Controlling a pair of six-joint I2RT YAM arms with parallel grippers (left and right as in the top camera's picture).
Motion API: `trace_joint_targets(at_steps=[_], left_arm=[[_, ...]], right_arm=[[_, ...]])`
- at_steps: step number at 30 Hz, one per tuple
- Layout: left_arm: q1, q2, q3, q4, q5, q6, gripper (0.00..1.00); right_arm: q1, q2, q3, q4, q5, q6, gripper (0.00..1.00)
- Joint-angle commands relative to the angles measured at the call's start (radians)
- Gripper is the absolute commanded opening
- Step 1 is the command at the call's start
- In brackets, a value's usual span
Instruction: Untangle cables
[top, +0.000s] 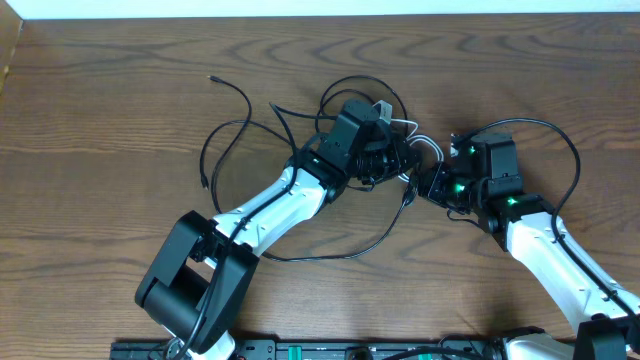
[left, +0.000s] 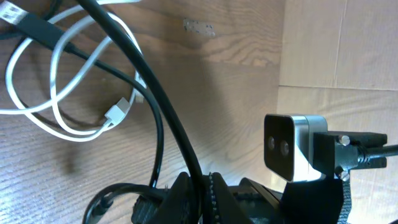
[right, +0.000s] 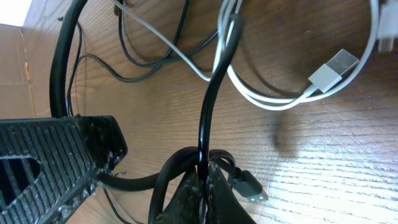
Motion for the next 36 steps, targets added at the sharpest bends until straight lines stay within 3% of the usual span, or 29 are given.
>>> trace_joint_targets(at_steps=[1,6,13,21,28,32,34,35,36], left_arm=[[0.001,-0.028,0.000,-0.001,0.045,-0.016,0.07],[0.059,-0.028,0.000,-0.002,0.026,-0.002,0.08],[0.122,-0.028,0.000,-0.003,0.039,-0.002,0.07],[0.134,-0.028,0.000,-0.068,0.023,0.045,0.08],[0.224,-0.046,0.000,-0.144,0.021,0.077,0.07],[0.237,-0.072,0.000,-0.188,0.019,0.101,0.08],[0.233,-0.073,0.000,-0.195,0.019,0.100,0.08],[0.231,-0.073,0.000,-0.196,0.019,0.100,0.07],[0.230,-0.073,0.000,-0.196,0.020,0.099,0.07]], right_arm=[[0.000,0.001,0.002,-0.003,0.015,0.005,0.02],[-0.001,0.001,0.002,-0.146,0.012,-0.037,0.01],[-0.002,0.001,0.002,-0.347,0.268,0.002,0.01],[-0.043,0.001,0.003,-0.379,0.355,0.055,0.01],[-0.153,0.001,0.003,-0.435,0.416,0.088,0.01],[-0.164,0.001,0.003,-0.312,0.126,-0.061,0.03],[-0.150,0.001,0.003,-0.230,-0.093,-0.149,0.16],[-0.130,0.001,0.003,-0.177,-0.279,-0.241,0.27],[-0.116,0.001,0.003,-0.163,-0.338,-0.269,0.36]])
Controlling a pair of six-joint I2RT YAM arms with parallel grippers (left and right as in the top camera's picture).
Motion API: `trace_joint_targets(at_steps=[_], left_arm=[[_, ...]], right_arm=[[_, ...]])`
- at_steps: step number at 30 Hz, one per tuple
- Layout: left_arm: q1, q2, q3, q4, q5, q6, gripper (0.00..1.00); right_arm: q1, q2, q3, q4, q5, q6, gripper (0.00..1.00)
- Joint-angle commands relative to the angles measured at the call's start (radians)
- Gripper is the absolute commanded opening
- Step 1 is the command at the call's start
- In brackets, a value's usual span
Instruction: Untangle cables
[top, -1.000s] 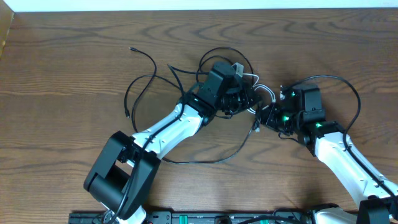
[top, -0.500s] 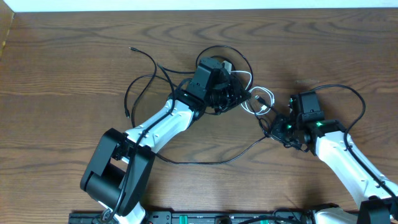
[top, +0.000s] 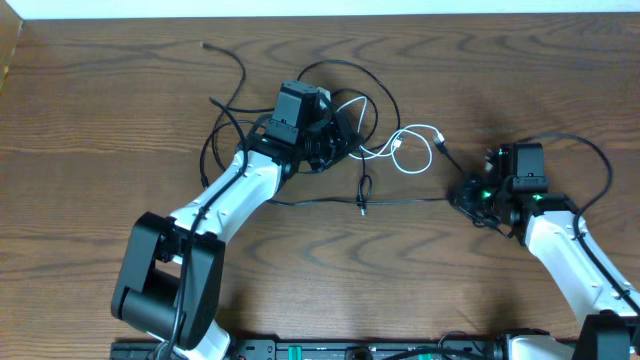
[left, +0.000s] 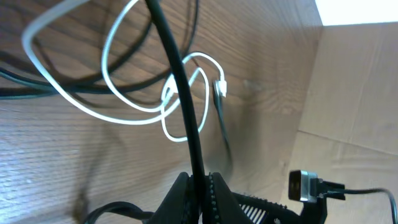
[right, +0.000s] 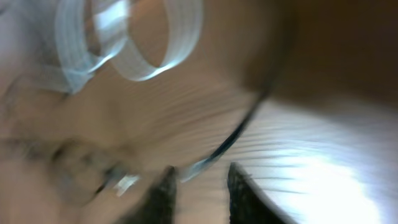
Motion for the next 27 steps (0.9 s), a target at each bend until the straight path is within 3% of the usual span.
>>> trace_joint_targets(at_steps=[1,2,5,16,23,27], left_arm=[[-0.010,-0.024,0.011,-0.006,-0.005,0.021,0.07],[-0.012,-0.024,0.011,-0.006,-0.005,0.021,0.08],[-0.027,-0.024,0.011,-0.006,-0.005,0.022,0.08],[-0.103,-0.024,0.011,-0.014,-0.005,0.022,0.07],[-0.125,-0.024,0.011,-0.014,0.031,0.018,0.07],[-0.125,-0.024,0.011,-0.013,0.053,0.017,0.07]], right_arm=[[0.055,0.001,0.000,0.048,-0.420,-0.201,0.43],[0.076,0.001,0.000,0.048,-0.419,-0.202,0.51],[0.133,0.001,0.000,0.048,-0.401,-0.239,0.56],[0.255,0.001,0.000,0.114,-0.075,-0.174,0.56],[0.277,0.001,-0.002,0.134,0.071,-0.174,0.47],[0.283,0.001,-0.002,0.137,0.085,-0.174,0.35]])
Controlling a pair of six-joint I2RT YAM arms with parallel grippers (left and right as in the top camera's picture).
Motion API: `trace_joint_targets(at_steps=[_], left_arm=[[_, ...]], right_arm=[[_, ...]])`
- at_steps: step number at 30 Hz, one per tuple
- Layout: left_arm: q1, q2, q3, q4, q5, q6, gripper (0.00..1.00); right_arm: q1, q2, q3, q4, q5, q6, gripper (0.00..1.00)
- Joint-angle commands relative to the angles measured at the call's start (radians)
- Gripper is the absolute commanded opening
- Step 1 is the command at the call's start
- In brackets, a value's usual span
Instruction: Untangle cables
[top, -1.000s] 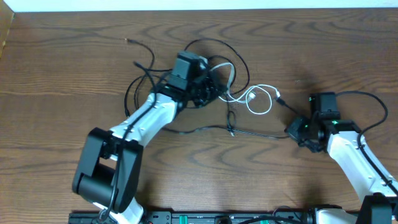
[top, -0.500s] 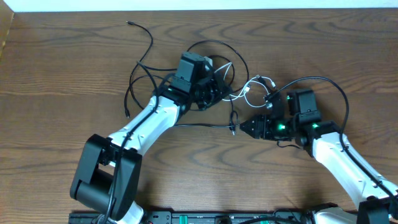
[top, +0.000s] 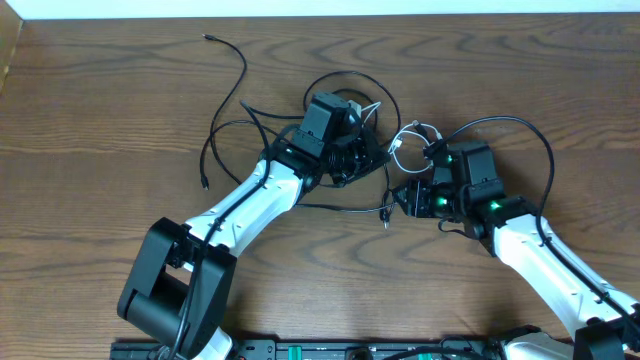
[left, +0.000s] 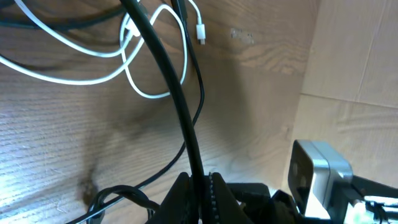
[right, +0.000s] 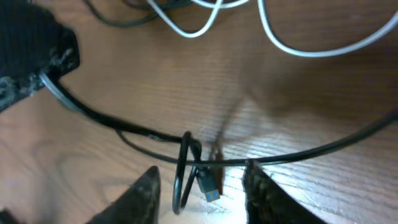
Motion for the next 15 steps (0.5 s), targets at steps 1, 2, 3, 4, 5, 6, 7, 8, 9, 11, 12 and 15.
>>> trace_joint_targets(at_steps=[1,2,3,4,5,6,7,8,9,11,12,15], left_arm=[[-0.002,-0.016,0.011,-0.002,0.038,0.010,0.07],[-0.002,-0.016,0.011,-0.001,0.042,0.009,0.07],[-0.002,-0.016,0.011,-0.001,0.047,0.009,0.07],[-0.002,-0.016,0.011,-0.001,0.053,0.009,0.08],[-0.002,-0.016,0.011,-0.001,0.055,0.008,0.08],[-0.002,-0.016,0.011,-0.001,0.057,-0.003,0.07],[-0.002,-0.016,0.011,-0.001,0.058,-0.009,0.08],[-0.002,-0.016,0.011,0.002,0.064,-0.010,0.08],[-0.002,-0.016,0.011,0.007,0.076,-0.011,0.07],[-0.002,-0.016,0.011,0.016,0.095,-0.026,0.07],[-0.002,-0.016,0.011,0.027,0.109,-0.029,0.08],[-0.002,-0.016,0.011,0.045,0.117,-0.040,0.07]], right_arm=[[0.013,0.001,-0.001,0.003,0.054,0.003,0.34],[0.013,0.001,-0.001,0.004,0.051,0.006,0.34],[0.014,0.001,-0.001,0.005,0.044,0.006,0.34],[0.013,0.001,-0.001,0.006,0.024,0.006,0.34],[0.014,0.001,-0.001,0.006,0.013,0.006,0.34],[0.014,0.001,-0.001,0.006,-0.004,0.007,0.34],[0.014,0.001,-0.001,0.005,-0.006,0.013,0.34],[0.014,0.001,-0.001,0.006,-0.006,0.018,0.34],[0.014,0.001,-0.001,0.005,-0.006,0.018,0.34],[0.014,0.001,-0.002,0.002,-0.006,0.026,0.34],[0.014,0.001,-0.001,0.000,-0.006,0.033,0.33],[0.014,0.001,-0.002,-0.006,-0.018,0.036,0.31]])
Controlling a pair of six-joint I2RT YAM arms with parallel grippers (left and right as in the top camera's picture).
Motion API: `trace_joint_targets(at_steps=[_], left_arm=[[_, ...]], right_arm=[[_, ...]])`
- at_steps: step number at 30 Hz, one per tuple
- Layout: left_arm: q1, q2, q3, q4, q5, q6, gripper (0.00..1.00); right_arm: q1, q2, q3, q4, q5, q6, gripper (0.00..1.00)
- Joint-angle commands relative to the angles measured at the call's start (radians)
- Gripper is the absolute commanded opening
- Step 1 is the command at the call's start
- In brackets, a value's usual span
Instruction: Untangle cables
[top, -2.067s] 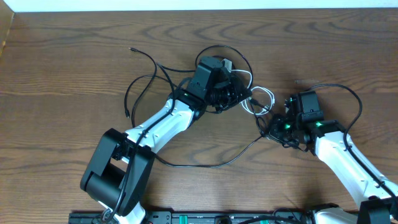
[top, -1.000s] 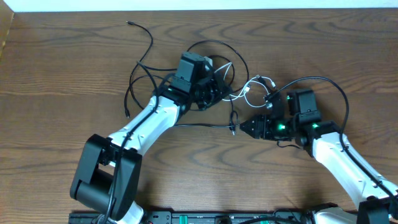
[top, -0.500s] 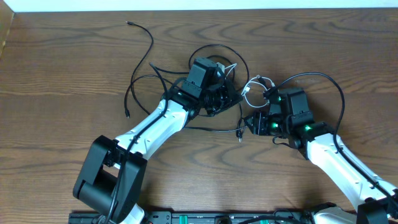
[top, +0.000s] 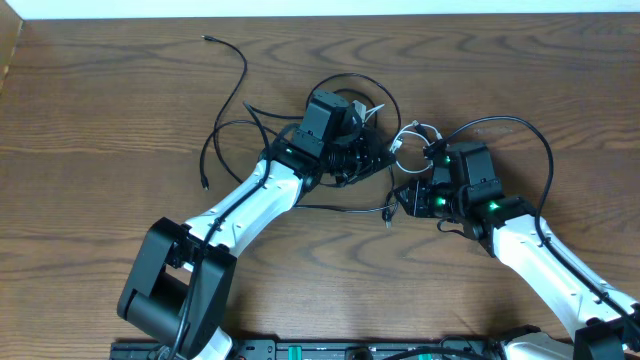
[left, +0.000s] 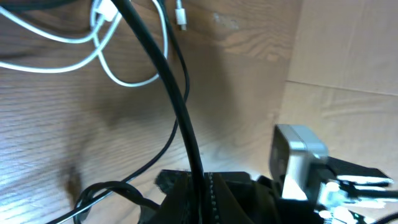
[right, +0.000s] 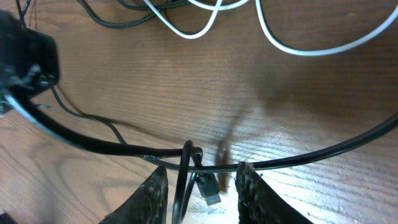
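Note:
A tangle of black cables (top: 350, 78) and a white cable (top: 410, 132) lies mid-table. My left gripper (top: 372, 160) sits in the tangle, shut on a thick black cable (left: 177, 106) that rises from between its jaws (left: 199, 182). The white cable (left: 124, 79) loops beyond it. Just to the right, my right gripper (top: 405, 195) is open. Between its fingers (right: 202, 186) stand a black cable loop (right: 185, 168) and a blue-tipped USB plug (right: 210, 191). Another black cable (right: 323, 152) crosses in front, with white cable (right: 292, 48) above.
A thin black cable (top: 243, 70) trails to the far left, its end at the upper left of the wooden table (top: 100, 120). A black plug end (top: 385, 215) lies below the two grippers. The right wrist camera (left: 298, 155) shows close beside the left gripper.
Very little. The left gripper has shifted slightly, still shut on the thick black cable. The right gripper stays open around the loop and USB plug, its fingers a shade closer together.
At first both grippers were close together in the tangle, each shut on a black cable. Then the arms stood far apart with a black cable stretched between them and the white cable spread out. Later they were close again, the right gripper open over the USB plug, as now.

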Motion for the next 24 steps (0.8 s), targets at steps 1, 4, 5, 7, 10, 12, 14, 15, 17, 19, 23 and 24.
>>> trace_joint_targets(at_steps=[1,4,5,7,10,12,14,15,17,19,23,24], left_arm=[[-0.002,-0.016,0.011,0.016,0.043,-0.024,0.07],[-0.002,-0.016,0.011,0.024,0.061,-0.032,0.07],[-0.002,-0.016,0.011,0.023,0.063,-0.032,0.07],[-0.002,-0.016,0.011,0.023,0.074,-0.042,0.07],[-0.002,-0.016,0.011,0.032,0.095,-0.054,0.07],[-0.002,-0.016,0.011,0.049,0.111,-0.060,0.08],[-0.002,-0.017,0.011,0.061,0.119,-0.077,0.07],[-0.002,-0.017,0.011,0.075,0.132,-0.077,0.07],[-0.002,-0.017,0.011,0.089,0.144,-0.095,0.07],[-0.002,-0.017,0.011,0.102,0.163,-0.103,0.08],[-0.002,-0.017,0.011,0.101,0.173,-0.101,0.07],[-0.003,-0.017,0.011,0.098,0.173,-0.101,0.07]], right_arm=[[0.011,0.001,-0.001,-0.005,-0.031,0.015,0.31],[0.011,0.001,-0.001,-0.009,-0.032,0.015,0.29],[0.011,0.001,-0.001,-0.009,-0.032,0.015,0.29],[0.011,0.001,-0.001,-0.008,-0.032,0.015,0.26],[0.013,0.001,-0.001,-0.009,-0.032,0.015,0.22],[0.020,0.001,-0.001,-0.008,-0.032,0.015,0.22],[0.027,0.001,-0.001,-0.008,-0.032,0.015,0.21],[0.031,0.001,-0.001,-0.008,-0.032,0.015,0.20],[0.035,0.001,-0.001,-0.008,-0.032,0.015,0.18],[0.036,0.001,-0.001,-0.007,-0.025,0.015,0.12],[0.036,0.001,-0.001,0.005,-0.024,0.023,0.01],[0.036,0.000,-0.001,0.014,-0.024,0.023,0.01]])
